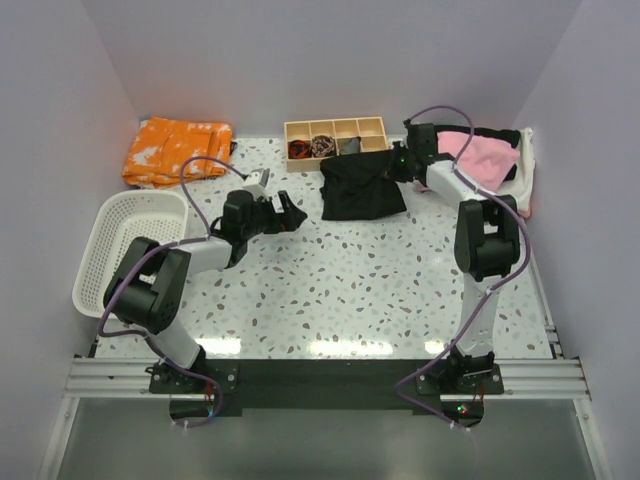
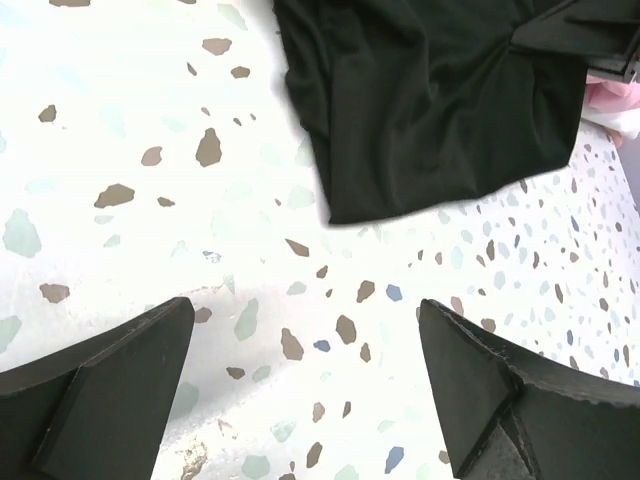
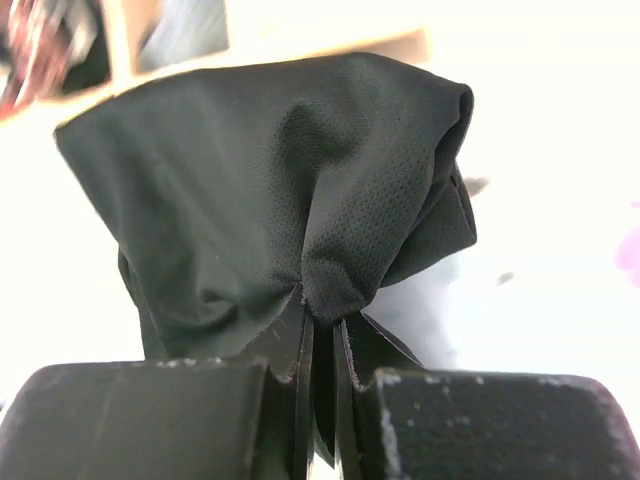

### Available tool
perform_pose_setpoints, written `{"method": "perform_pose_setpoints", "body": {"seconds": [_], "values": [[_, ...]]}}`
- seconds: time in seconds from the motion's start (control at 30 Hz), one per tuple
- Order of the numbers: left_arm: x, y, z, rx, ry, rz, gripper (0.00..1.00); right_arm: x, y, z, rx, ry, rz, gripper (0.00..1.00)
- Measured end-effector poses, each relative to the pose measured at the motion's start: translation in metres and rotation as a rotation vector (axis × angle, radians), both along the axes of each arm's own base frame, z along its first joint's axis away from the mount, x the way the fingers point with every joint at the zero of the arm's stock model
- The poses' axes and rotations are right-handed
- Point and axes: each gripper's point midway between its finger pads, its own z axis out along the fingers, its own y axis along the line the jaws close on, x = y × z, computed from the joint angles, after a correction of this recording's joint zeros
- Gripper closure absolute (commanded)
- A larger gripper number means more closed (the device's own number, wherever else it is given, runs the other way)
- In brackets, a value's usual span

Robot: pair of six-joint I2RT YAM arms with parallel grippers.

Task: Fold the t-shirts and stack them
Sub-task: Put the neatly folded tshirt into the corner of the board with the right arm

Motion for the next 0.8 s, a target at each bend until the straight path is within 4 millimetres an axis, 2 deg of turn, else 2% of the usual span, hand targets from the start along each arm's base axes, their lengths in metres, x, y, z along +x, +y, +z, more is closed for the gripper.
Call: {"method": "perform_pose_setpoints", "body": {"seconds": [0.17,0.3,0.53,0.8], "values": [[-0.001,-0.002,0.003,-0.005,-0.005,-0.013,0.0,0.03,-0.051,0.006,-0.1,-0.114,-0.161,1.0],[-0.001,-0.005,0.004,-0.012,-0.005,-0.027,0.0,0.043,-0.084,0.006,-0.217,-0.198,-0.272,1.0],[0.008,-0.012,0.013,-0.029,-0.021,-0.046,0.0,0.049,-0.127,0.018,-0.439,-0.314,-0.415,1.0],[0.015,-0.02,0.006,-0.049,0.004,-0.065,0.0,0.043,-0.178,0.064,-0.653,-0.435,-0.645,1.0]]}}
